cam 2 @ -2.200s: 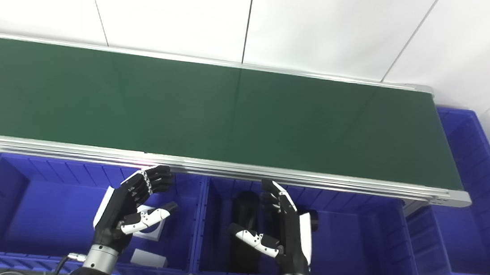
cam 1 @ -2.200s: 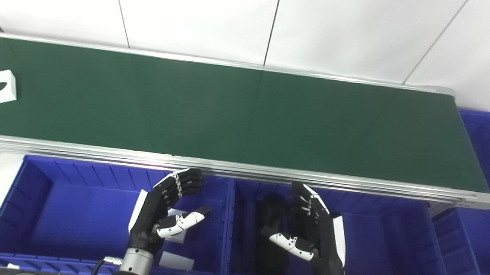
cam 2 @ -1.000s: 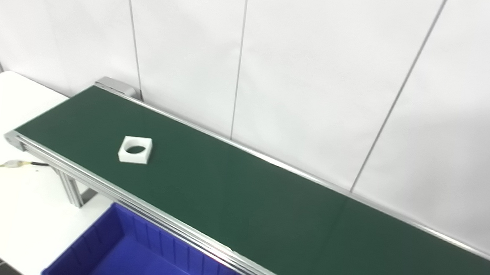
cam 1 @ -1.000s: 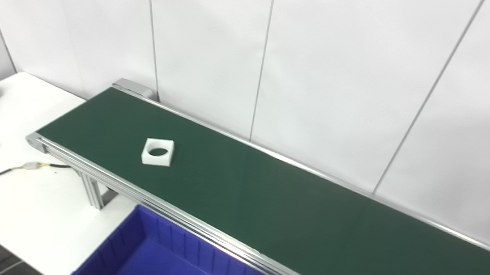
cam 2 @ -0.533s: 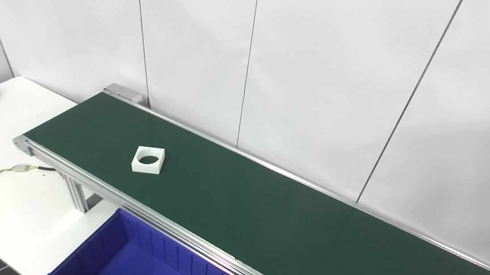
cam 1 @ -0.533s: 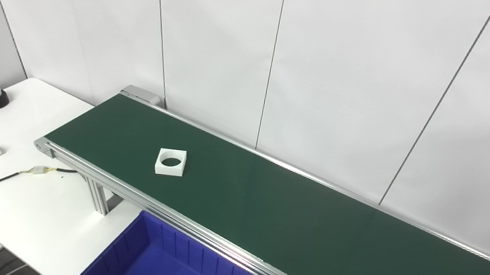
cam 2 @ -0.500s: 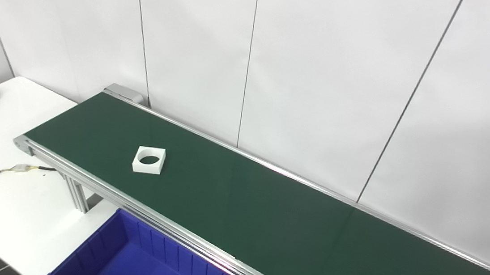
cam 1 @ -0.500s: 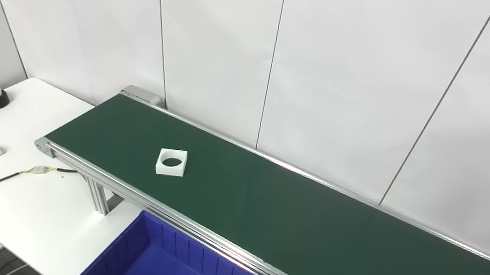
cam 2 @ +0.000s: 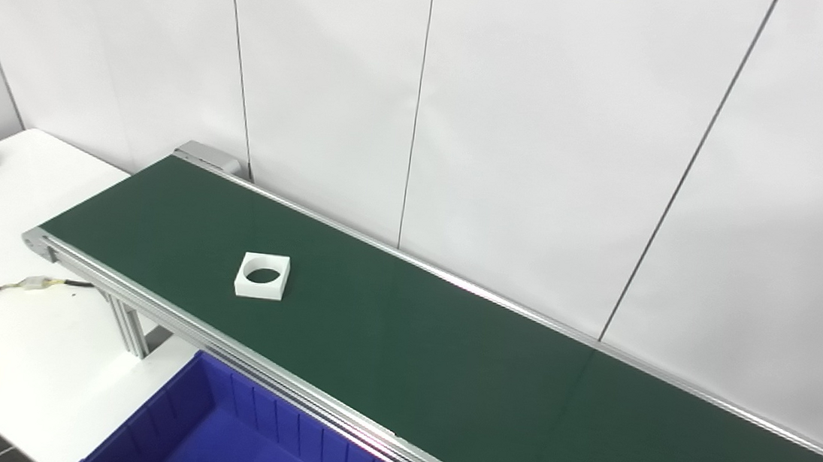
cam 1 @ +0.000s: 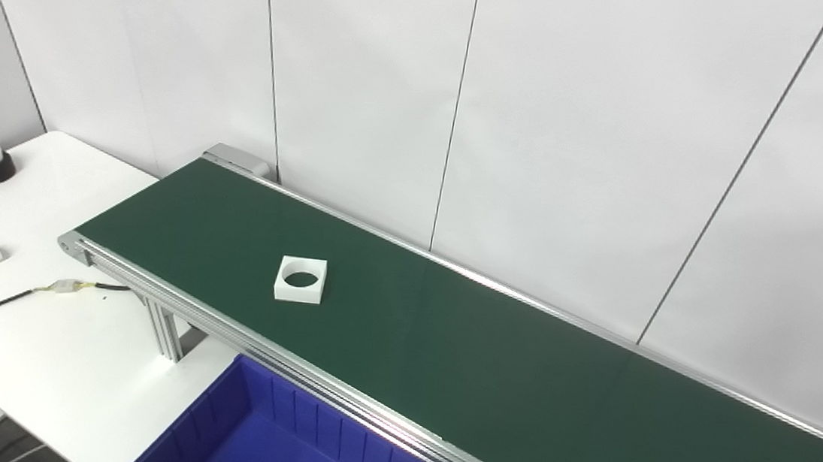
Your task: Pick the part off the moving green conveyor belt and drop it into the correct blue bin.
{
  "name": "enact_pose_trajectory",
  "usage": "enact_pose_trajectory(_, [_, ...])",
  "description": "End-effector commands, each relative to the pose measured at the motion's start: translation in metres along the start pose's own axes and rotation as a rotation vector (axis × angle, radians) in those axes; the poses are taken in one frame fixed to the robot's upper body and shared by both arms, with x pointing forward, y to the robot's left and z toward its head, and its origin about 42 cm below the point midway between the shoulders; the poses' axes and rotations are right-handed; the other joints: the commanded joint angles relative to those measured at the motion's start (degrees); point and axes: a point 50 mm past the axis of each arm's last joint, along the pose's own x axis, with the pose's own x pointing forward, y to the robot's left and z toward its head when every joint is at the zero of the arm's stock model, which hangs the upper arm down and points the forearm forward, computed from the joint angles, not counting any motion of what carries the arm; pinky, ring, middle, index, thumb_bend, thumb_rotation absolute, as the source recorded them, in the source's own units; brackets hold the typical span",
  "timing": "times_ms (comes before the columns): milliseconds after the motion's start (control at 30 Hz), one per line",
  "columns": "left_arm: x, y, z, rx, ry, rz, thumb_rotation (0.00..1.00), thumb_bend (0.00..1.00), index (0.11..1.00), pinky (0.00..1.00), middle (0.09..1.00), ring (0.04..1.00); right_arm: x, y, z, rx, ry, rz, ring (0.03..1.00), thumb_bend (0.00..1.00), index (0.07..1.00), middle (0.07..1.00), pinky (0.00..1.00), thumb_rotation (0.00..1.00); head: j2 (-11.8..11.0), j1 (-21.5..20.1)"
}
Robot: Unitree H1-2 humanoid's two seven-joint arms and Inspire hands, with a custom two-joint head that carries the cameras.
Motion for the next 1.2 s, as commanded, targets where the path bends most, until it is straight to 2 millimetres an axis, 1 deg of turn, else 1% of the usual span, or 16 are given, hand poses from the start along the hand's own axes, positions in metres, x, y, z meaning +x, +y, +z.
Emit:
enact_pose_trajectory(0, [0.006, -0.005, 0.014, 0.009, -0.082, 0.003, 0.0, 0.84, 0.68, 0.65, 0.69, 0.682, 0.006, -0.002, 0.013, 0.047, -0.086, -0.009, 0.808, 0.51, 0.833, 0.836, 0.72, 0.0, 0.28, -0.3])
enact_pose_trajectory(167, [0.007, -0.005, 0.015, -0.002, -0.088, 0.008, 0.0, 0.81, 0.677, 0.66, 0.693, 0.684, 0.009, -0.004, 0.015, 0.063, -0.088, -0.012, 0.766, 0.52, 0.819, 0.818, 0.67, 0.0, 0.36, -1.36])
enact_pose_trajectory(400, [0.009, -0.007, 0.016, -0.043, -0.095, 0.013, 0.0, 0.8, 0.659, 0.66, 0.685, 0.685, 0.01, -0.007, 0.014, 0.076, -0.084, -0.016, 0.757, 0.52, 0.8, 0.804, 0.64, 0.0, 1.29, -2.16])
enact_pose_trajectory(533, [0.009, -0.006, 0.019, -0.02, -0.105, 0.055, 0.0, 0.8, 0.66, 0.63, 0.671, 0.662, 0.008, -0.007, 0.015, 0.081, -0.084, -0.017, 0.75, 0.53, 0.788, 0.796, 0.63, 0.0, 1.95, -3.31])
enact_pose_trajectory(600, [0.009, -0.004, 0.021, -0.012, -0.11, 0.07, 0.0, 0.79, 0.663, 0.63, 0.667, 0.657, 0.007, -0.006, 0.016, 0.082, -0.086, -0.018, 0.747, 0.54, 0.783, 0.793, 0.63, 0.0, 2.58, -4.08])
enact_pose_trajectory(633, [0.008, -0.003, 0.022, -0.012, -0.115, 0.071, 0.0, 0.78, 0.664, 0.63, 0.667, 0.657, 0.006, -0.006, 0.016, 0.085, -0.089, -0.019, 0.745, 0.54, 0.78, 0.791, 0.62, 0.0, 3.57, -4.62])
enact_pose_trajectory(700, [0.006, -0.002, 0.025, -0.016, -0.126, 0.074, 0.0, 0.76, 0.661, 0.64, 0.673, 0.66, 0.005, -0.005, 0.018, 0.081, -0.093, -0.018, 0.739, 0.56, 0.773, 0.787, 0.61, 0.0, 4.02, -5.44])
enact_pose_trajectory(767, [0.004, -0.002, 0.028, -0.019, -0.135, 0.079, 0.0, 0.74, 0.641, 0.63, 0.654, 0.638, 0.004, -0.004, 0.018, 0.07, -0.097, -0.016, 0.722, 0.56, 0.77, 0.778, 0.6, 0.0, 4.42, -6.46])
enact_pose_trajectory(833, [0.001, -0.001, 0.03, -0.018, -0.144, 0.081, 0.0, 0.74, 0.623, 0.61, 0.628, 0.618, 0.002, -0.002, 0.019, 0.079, -0.098, -0.009, 0.729, 0.56, 0.771, 0.781, 0.61, 0.0, 5.45, -6.93])
enact_pose_trajectory(867, [-0.001, -0.001, 0.032, -0.02, -0.151, 0.08, 0.0, 0.72, 0.602, 0.59, 0.601, 0.594, 0.001, -0.001, 0.02, 0.076, -0.102, -0.007, 0.735, 0.57, 0.77, 0.783, 0.63, 0.0, 6.05, -7.11])
enact_pose_trajectory(967, [-0.002, -0.002, 0.038, -0.032, -0.174, 0.078, 0.0, 0.68, 0.56, 0.53, 0.55, 0.537, -0.001, 0.0, 0.022, 0.064, -0.109, 0.0, 0.741, 0.58, 0.775, 0.787, 0.63, 0.03, 6.46, -7.91])
enact_pose_trajectory(1033, [-0.002, -0.001, 0.042, -0.026, -0.187, 0.072, 0.03, 0.64, 0.562, 0.52, 0.551, 0.536, -0.001, 0.0, 0.023, 0.062, -0.113, 0.0, 0.743, 0.59, 0.775, 0.785, 0.64, 0.03, 6.97, -8.31])
enact_pose_trajectory(1067, [-0.001, -0.001, 0.046, -0.031, -0.204, 0.068, 0.04, 0.63, 0.564, 0.51, 0.553, 0.538, -0.001, -0.001, 0.024, 0.057, -0.119, -0.001, 0.743, 0.59, 0.774, 0.785, 0.64, 0.03, 7.82, -8.29])
enact_pose_trajectory(1100, [0.001, -0.001, 0.05, -0.035, -0.217, 0.066, 0.04, 0.6, 0.565, 0.51, 0.552, 0.539, -0.001, -0.002, 0.025, 0.055, -0.122, -0.001, 0.735, 0.6, 0.771, 0.781, 0.63, 0.01, 7.92, -8.27])
enact_pose_trajectory(1133, [0.002, 0.0, 0.054, -0.046, -0.236, 0.064, 0.05, 0.55, 0.529, 0.5, 0.544, 0.533, -0.002, -0.003, 0.026, 0.049, -0.127, -0.002, 0.731, 0.6, 0.772, 0.781, 0.63, 0.0, 8.42, -8.24])
enact_pose_trajectory(1167, [0.004, 0.0, 0.057, -0.053, -0.248, 0.062, 0.05, 0.54, 0.521, 0.5, 0.543, 0.531, -0.002, -0.003, 0.026, 0.045, -0.13, -0.003, 0.731, 0.6, 0.773, 0.781, 0.63, 0.0, 8.42, -8.24])
